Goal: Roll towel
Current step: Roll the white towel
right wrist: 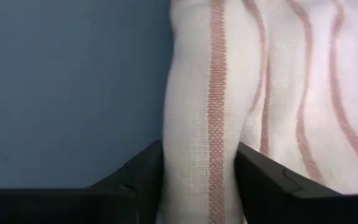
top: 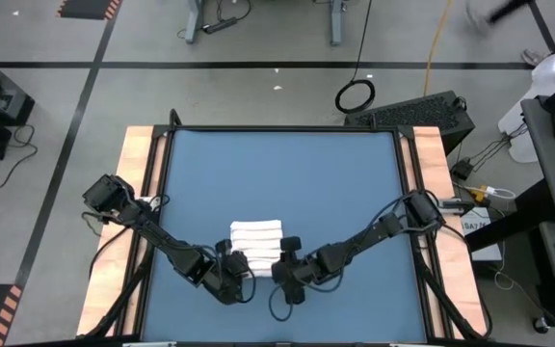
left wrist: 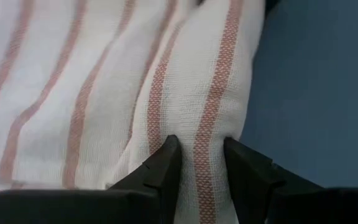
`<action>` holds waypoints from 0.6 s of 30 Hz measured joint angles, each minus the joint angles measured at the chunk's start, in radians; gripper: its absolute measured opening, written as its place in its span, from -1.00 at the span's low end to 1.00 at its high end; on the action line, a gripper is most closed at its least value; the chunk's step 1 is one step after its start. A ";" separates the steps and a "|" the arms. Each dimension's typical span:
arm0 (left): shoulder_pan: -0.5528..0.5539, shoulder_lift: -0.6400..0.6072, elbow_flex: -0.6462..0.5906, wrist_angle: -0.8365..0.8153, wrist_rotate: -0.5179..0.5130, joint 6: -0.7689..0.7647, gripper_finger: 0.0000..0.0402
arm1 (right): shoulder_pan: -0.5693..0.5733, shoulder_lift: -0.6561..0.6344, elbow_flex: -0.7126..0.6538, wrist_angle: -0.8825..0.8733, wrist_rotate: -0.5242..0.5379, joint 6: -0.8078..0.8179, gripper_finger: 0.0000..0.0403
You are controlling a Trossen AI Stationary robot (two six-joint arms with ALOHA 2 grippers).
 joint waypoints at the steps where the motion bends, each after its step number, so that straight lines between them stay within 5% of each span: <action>1: -0.005 -0.007 0.000 0.001 -0.017 -0.009 -0.40 | -0.008 -0.001 0.001 -0.001 -0.022 0.006 -0.21; 11: -0.102 -0.110 -0.003 -0.012 -0.240 0.050 -0.40 | -0.085 -0.004 0.003 0.003 -0.223 0.058 -0.53; 18: -0.180 -0.091 -0.002 0.024 -0.275 0.064 -0.33 | -0.139 -0.003 0.002 -0.004 -0.380 0.129 -0.55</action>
